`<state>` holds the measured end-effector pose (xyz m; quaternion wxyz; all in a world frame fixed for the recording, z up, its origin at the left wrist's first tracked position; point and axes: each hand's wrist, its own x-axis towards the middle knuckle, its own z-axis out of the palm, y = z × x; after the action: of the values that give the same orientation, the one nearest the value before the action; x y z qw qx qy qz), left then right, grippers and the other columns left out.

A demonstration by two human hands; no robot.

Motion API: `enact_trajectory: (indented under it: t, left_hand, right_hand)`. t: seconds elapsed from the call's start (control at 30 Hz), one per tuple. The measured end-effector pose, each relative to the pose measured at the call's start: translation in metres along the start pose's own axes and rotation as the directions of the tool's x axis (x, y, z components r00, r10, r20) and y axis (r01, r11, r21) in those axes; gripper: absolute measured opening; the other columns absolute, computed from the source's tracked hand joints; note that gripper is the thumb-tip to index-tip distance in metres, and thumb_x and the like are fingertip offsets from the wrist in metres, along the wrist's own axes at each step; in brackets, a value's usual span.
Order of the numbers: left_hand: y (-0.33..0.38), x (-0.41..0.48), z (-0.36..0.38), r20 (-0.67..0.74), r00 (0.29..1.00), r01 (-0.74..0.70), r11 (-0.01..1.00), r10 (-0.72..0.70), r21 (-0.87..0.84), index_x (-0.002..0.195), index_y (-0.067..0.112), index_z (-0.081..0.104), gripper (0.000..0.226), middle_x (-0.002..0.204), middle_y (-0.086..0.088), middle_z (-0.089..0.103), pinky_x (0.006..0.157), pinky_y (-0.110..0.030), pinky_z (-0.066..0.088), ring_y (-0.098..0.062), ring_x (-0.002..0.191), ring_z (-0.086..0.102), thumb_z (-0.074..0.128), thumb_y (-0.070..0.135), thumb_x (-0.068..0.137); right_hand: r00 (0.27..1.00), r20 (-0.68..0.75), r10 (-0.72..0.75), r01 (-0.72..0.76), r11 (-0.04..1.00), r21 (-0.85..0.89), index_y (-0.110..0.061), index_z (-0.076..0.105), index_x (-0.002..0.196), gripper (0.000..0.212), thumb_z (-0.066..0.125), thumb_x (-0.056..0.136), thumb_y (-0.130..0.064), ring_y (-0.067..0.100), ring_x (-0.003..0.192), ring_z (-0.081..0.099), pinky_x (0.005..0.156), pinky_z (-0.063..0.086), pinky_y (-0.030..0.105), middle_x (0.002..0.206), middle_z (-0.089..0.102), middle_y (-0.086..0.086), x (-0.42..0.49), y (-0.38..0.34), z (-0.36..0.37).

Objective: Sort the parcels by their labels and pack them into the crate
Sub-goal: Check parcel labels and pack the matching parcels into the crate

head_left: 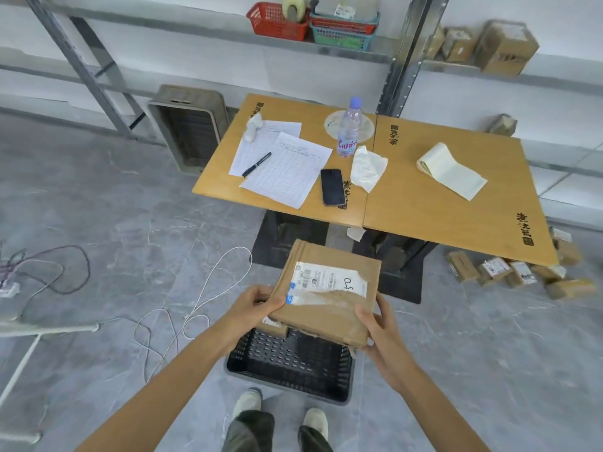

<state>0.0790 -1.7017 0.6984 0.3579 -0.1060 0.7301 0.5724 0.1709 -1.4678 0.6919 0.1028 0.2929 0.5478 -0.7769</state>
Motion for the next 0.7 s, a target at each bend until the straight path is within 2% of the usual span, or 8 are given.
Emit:
enact_trajectory:
  t: [0.13,0.2,0.33,0.43,0.5,0.57,0.63,0.7]
  left_hand:
    - [-0.031,0.028,-0.035,0.068,0.998,-0.016,0.98,0.003,0.196,0.115,0.027,0.05,0.038,0.11,0.002,0.061,0.073,-0.021,0.052,-0.011,0.1,0.061,0.068,0.018,0.083]
    - [-0.052,0.046,-0.048,0.07,0.997,0.01,0.952,-0.033,0.305,0.115,0.023,0.053,0.036,0.111,-0.001,0.063,0.082,-0.027,0.052,-0.018,0.102,0.061,0.067,0.015,0.082]
    - [-0.107,0.084,-0.061,0.119,0.991,-0.013,0.858,-0.056,0.513,0.122,0.016,0.052,0.04,0.121,-0.002,0.062,0.084,-0.015,0.048,-0.014,0.106,0.059,0.062,0.016,0.083]
    - [-0.158,0.115,-0.061,0.217,0.975,-0.089,0.818,-0.045,0.569,0.134,0.02,0.039,0.057,0.133,0.002,0.052,0.097,-0.032,0.049,-0.017,0.12,0.052,0.062,0.027,0.082]
    - [-0.198,0.137,-0.059,0.262,0.965,-0.199,0.605,-0.017,0.771,0.143,0.021,0.026,0.061,0.142,0.0,0.039,0.099,-0.035,0.047,-0.02,0.127,0.043,0.054,0.028,0.089]
    - [-0.244,0.168,-0.06,0.291,0.957,-0.263,0.421,-0.001,0.868,0.148,0.021,0.012,0.067,0.151,-0.003,0.022,0.108,-0.036,0.038,-0.023,0.137,0.028,0.049,0.026,0.093]
    - [-0.29,0.205,-0.056,0.355,0.935,-0.33,0.314,-0.024,0.89,0.149,0.022,0.008,0.067,0.156,-0.003,0.011,0.114,-0.04,0.026,-0.025,0.142,0.016,0.046,0.027,0.095]
    - [-0.339,0.25,-0.053,0.398,0.917,-0.38,0.235,-0.028,0.894,0.149,0.025,0.008,0.063,0.158,-0.004,0.002,0.117,-0.044,0.019,-0.029,0.145,0.007,0.043,0.023,0.096]
  right_hand:
    - [0.995,-0.062,0.079,-0.088,0.983,-0.16,-0.036,0.034,0.139,0.075,0.069,0.073,-0.042,0.025,0.117,0.055,0.094,0.052,0.048,0.13,0.053,0.004,0.026,0.035,0.028]
    - [0.983,-0.129,0.132,-0.156,0.967,-0.2,-0.032,0.037,0.14,0.066,0.068,0.082,-0.036,0.024,0.112,0.058,0.093,0.053,0.044,0.127,0.056,0.004,0.043,0.061,0.04]
    - [0.933,-0.197,0.301,-0.331,0.933,-0.144,-0.032,0.043,0.133,0.054,0.068,0.086,-0.027,0.022,0.097,0.064,0.089,0.051,0.051,0.11,0.064,0.001,0.077,0.13,0.052]
    - [0.889,-0.238,0.39,-0.418,0.905,-0.077,-0.031,0.042,0.133,0.057,0.069,0.085,-0.018,0.034,0.099,0.06,0.094,0.045,0.058,0.109,0.064,0.008,0.109,0.191,0.051]
    - [0.848,-0.314,0.427,-0.46,0.887,-0.034,-0.028,0.041,0.136,0.062,0.069,0.084,-0.009,0.033,0.093,0.057,0.086,0.048,0.05,0.11,0.064,0.012,0.132,0.232,0.047]
    - [0.817,-0.348,0.46,-0.487,0.873,0.008,-0.024,0.037,0.14,0.069,0.068,0.083,-0.001,0.034,0.099,0.061,0.089,0.049,0.046,0.117,0.06,0.017,0.166,0.273,0.041]
    - [0.812,-0.324,0.486,-0.514,0.858,-0.003,-0.023,0.034,0.141,0.07,0.065,0.084,0.002,0.035,0.108,0.059,0.097,0.048,0.05,0.123,0.057,0.017,0.206,0.32,0.036]
    - [0.815,-0.291,0.502,-0.535,0.844,-0.041,-0.023,0.032,0.143,0.071,0.063,0.085,0.005,0.033,0.108,0.059,0.093,0.051,0.048,0.128,0.055,0.014,0.253,0.37,0.033]
